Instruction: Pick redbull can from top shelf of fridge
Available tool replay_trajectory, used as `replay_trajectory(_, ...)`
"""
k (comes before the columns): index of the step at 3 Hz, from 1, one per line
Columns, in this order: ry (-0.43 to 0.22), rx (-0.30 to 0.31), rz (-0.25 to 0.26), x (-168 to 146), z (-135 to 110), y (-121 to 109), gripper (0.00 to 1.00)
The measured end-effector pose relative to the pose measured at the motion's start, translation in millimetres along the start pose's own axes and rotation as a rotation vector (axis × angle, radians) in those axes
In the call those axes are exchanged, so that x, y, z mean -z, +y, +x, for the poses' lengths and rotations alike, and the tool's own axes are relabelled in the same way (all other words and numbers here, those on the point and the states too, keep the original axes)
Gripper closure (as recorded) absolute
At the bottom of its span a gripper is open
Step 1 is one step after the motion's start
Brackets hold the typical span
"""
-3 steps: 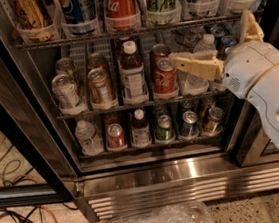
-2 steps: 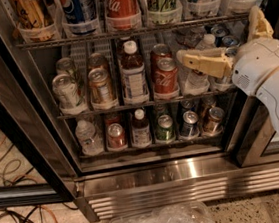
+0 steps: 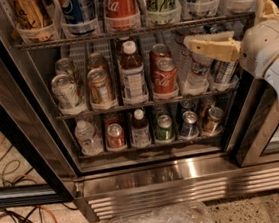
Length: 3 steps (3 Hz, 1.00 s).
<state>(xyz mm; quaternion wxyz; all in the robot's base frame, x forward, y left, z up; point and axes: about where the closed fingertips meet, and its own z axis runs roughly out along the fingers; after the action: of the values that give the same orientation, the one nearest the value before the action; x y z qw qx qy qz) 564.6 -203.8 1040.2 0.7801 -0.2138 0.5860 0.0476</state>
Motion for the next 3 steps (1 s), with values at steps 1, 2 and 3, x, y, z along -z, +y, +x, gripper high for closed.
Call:
replay_trajectory(1,-0.008,0.002,0.001,-4,-4,-5,0.00)
replay_trajectory(2,-0.007,-0.024,0.018,-9,-11,-3,0.00)
replay_trajectory(3,0.019,-0.091,0.024,-25,-20,14,0.00)
